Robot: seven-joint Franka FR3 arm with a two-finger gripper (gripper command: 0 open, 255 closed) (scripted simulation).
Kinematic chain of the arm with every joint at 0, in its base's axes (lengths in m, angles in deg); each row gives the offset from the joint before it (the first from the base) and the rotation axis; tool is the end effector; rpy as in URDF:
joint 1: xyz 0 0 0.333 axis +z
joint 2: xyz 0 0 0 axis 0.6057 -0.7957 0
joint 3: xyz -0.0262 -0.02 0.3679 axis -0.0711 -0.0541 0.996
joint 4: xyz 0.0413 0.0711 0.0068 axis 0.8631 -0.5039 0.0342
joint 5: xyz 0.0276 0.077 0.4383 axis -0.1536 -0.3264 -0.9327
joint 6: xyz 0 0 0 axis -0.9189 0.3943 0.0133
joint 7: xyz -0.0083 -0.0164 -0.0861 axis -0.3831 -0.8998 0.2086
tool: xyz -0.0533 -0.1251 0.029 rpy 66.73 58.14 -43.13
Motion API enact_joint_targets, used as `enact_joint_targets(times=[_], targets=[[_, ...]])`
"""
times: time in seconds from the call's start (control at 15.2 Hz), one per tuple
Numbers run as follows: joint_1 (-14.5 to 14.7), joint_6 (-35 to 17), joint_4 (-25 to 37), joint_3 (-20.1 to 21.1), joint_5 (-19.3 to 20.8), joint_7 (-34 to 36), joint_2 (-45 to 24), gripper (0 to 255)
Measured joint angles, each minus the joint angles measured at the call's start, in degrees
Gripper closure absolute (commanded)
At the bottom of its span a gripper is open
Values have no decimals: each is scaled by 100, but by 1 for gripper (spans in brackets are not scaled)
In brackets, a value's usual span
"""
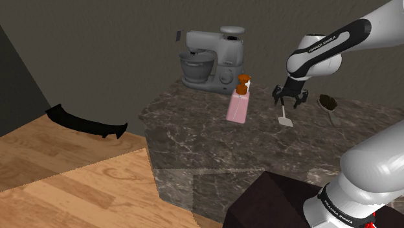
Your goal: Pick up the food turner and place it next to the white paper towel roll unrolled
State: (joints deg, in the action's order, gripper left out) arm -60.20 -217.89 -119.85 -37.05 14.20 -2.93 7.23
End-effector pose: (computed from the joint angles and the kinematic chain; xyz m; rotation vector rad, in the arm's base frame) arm 0.3758 -0.2891 0.3348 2.6905 -1.5553 0.0892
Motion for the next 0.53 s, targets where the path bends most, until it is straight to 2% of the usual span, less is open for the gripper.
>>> enact_joint_targets(times=[0.13,0.53], targets=[[0,-178,-59,-23,-18,-25,-121,0],[-1,-230,-76,-29,-22,-32,-152,0]])
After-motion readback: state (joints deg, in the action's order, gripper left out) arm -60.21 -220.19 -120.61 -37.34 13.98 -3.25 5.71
